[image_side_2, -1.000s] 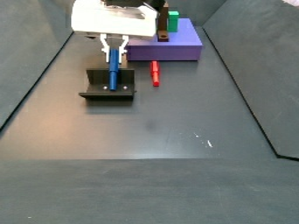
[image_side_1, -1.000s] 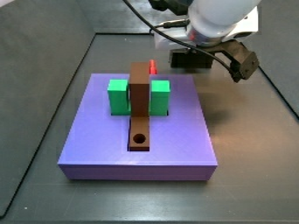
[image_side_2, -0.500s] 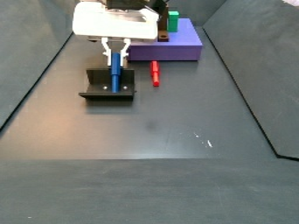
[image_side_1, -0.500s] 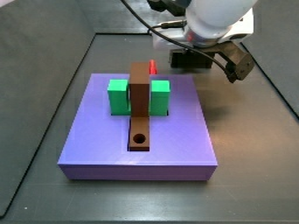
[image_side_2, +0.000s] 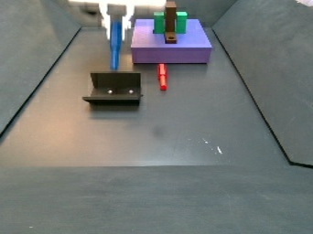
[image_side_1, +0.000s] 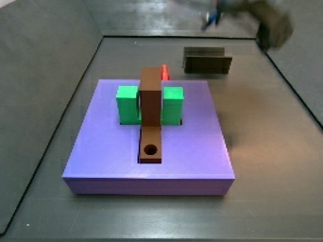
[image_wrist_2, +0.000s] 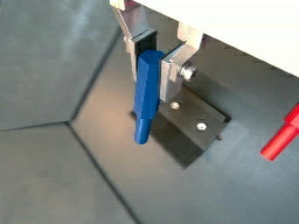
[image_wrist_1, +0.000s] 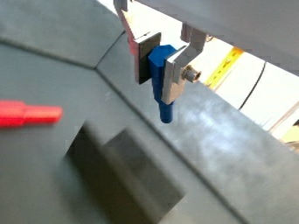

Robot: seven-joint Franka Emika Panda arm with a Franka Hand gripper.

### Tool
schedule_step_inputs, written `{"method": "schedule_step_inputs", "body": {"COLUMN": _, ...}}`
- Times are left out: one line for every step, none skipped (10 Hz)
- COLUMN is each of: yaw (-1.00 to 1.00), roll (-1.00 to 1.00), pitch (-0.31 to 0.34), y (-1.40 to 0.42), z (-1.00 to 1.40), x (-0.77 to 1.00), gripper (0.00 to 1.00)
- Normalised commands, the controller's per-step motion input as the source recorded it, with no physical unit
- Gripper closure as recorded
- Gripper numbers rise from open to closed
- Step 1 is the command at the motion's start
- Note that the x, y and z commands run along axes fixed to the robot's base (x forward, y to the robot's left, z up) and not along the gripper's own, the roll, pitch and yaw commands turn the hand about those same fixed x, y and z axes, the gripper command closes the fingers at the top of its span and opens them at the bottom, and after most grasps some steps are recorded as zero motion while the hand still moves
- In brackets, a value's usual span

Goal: Pick up the blue object. Move up. Place the blue object on the fixture. Regrasp the blue object. Move to above the board. Insert the blue object.
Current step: Move to above the board.

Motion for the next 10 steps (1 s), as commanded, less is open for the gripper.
{"method": "schedule_step_inputs", "body": {"yaw": 0.03, "roll": 0.00, "pitch": 0.064, "y": -0.02, "z": 1.40, "x": 0.00, "gripper": 1.00}}
{"method": "schedule_step_inputs", "body": {"yaw": 0.03, "roll": 0.01, "pitch": 0.066, "y": -0.03, "z": 1.40, "x": 0.00, "gripper": 1.00}}
{"method": "schedule_step_inputs", "body": {"yaw": 0.02, "roll": -0.02, "pitch": 0.056, "y": 0.00, "z": 1.40, "x": 0.02, "gripper": 1.00}}
{"method": "schedule_step_inputs", "body": {"yaw": 0.03, "roll": -0.02, "pitch": 0.060, "y": -0.01, "z": 1.40, "x": 0.02, "gripper": 1.00}}
{"method": "schedule_step_inputs", "body": {"yaw": 0.03, "roll": 0.00, "pitch": 0.065, "y": -0.02, "z": 0.46, "x": 0.02, "gripper": 1.00}}
{"method": "schedule_step_inputs", "body": {"yaw": 0.03, "roll": 0.00, "pitch": 0.067, "y": -0.02, "z": 0.24, "x": 0.04, "gripper": 1.00}}
{"method": "schedule_step_inputs", "body": {"yaw": -0.16, "roll": -1.00, "pitch": 0.136, "y": -1.40, "z": 0.28, "x": -0.89, "gripper": 1.00}}
{"method": "schedule_step_inputs", "body": {"yaw": -0.16, "roll": -1.00, "pitch": 0.130, "y": -1.40, "z": 0.29, "x": -0.91, "gripper": 1.00}}
{"method": "schedule_step_inputs", "body": {"yaw": -0.15, "roll": -1.00, "pitch": 0.118, "y": -1.40, "z": 0.30, "x": -0.98, "gripper": 1.00}}
{"method": "schedule_step_inputs", "body": {"yaw": -0.14, "roll": -1.00, "pitch": 0.129, "y": -1.40, "z": 0.28, "x": -0.98, "gripper": 1.00}}
